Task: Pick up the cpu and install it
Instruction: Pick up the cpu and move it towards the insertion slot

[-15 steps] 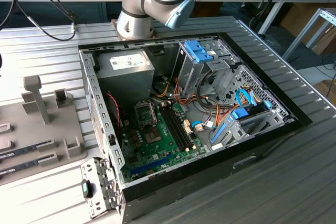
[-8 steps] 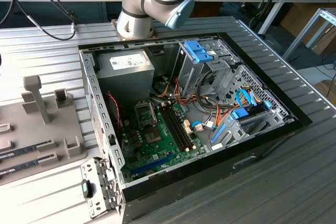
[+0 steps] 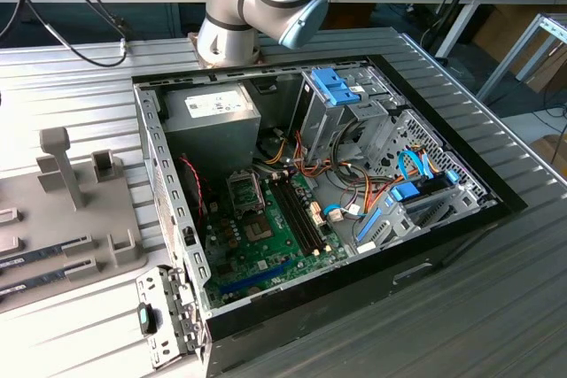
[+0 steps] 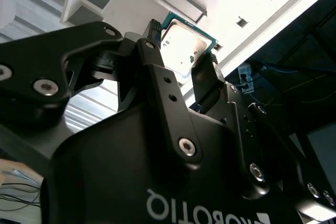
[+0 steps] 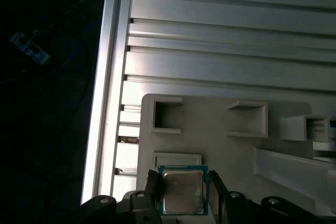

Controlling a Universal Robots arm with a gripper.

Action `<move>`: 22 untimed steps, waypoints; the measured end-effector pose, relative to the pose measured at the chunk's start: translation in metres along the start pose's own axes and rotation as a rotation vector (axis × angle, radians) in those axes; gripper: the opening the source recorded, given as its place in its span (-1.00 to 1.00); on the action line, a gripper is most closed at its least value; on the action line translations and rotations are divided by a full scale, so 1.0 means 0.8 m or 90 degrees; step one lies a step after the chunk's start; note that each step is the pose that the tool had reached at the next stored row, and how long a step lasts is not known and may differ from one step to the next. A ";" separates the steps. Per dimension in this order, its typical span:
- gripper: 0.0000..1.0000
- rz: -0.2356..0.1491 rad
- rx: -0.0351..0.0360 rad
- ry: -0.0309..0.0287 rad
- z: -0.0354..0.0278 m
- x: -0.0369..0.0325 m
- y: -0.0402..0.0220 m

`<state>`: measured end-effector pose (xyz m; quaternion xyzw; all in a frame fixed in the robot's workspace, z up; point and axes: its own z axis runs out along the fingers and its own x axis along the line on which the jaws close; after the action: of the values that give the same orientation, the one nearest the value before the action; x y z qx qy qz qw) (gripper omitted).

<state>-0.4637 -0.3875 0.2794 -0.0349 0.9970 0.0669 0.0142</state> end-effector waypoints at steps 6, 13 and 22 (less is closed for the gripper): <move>-0.05 0.000 -0.0032 -0.0003 -0.0032 -0.0001 0.0004; -0.05 0.000 -0.0069 -0.0005 -0.0074 -0.0002 0.0010; -0.05 0.000 -0.0116 -0.0009 -0.0137 -0.0004 0.0018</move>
<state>-0.4637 -0.3875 0.2904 -0.0347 0.9964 0.0760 0.0145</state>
